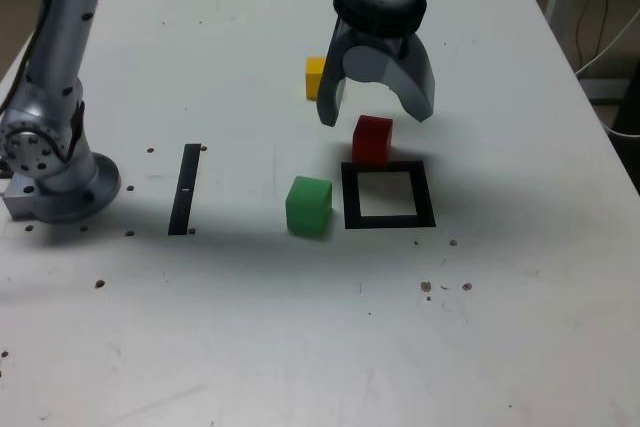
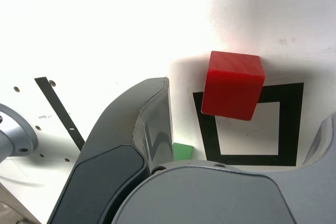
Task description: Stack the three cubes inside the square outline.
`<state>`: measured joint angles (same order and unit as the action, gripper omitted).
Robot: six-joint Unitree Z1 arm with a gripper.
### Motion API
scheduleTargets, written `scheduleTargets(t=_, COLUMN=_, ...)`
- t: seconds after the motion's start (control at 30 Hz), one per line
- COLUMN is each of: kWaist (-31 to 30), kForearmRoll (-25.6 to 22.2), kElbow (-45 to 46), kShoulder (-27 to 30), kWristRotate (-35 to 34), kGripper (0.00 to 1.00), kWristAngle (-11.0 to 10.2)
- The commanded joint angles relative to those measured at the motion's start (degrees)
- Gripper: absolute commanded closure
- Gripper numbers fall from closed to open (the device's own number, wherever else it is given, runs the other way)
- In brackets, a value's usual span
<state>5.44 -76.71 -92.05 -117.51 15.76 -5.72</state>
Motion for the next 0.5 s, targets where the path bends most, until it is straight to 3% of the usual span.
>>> scheduleTargets(t=0.0, kWaist=0.33, kForearmRoll=-0.32, kElbow=-0.20, kShoulder=-0.34, kWristRotate=0.92, kGripper=0.01, kWristAngle=-0.26)
scheduleTargets(t=0.27, kWaist=0.71, kForearmRoll=-0.34, kElbow=-0.33, kShoulder=-0.27, kWristRotate=7.44, kGripper=0.01, kWristAngle=-0.76)
scheduleTargets(t=0.47, kWaist=0.72, kForearmRoll=-0.29, kElbow=-0.57, kShoulder=-0.43, kWristRotate=8.32, kGripper=0.01, kWristAngle=-0.64)
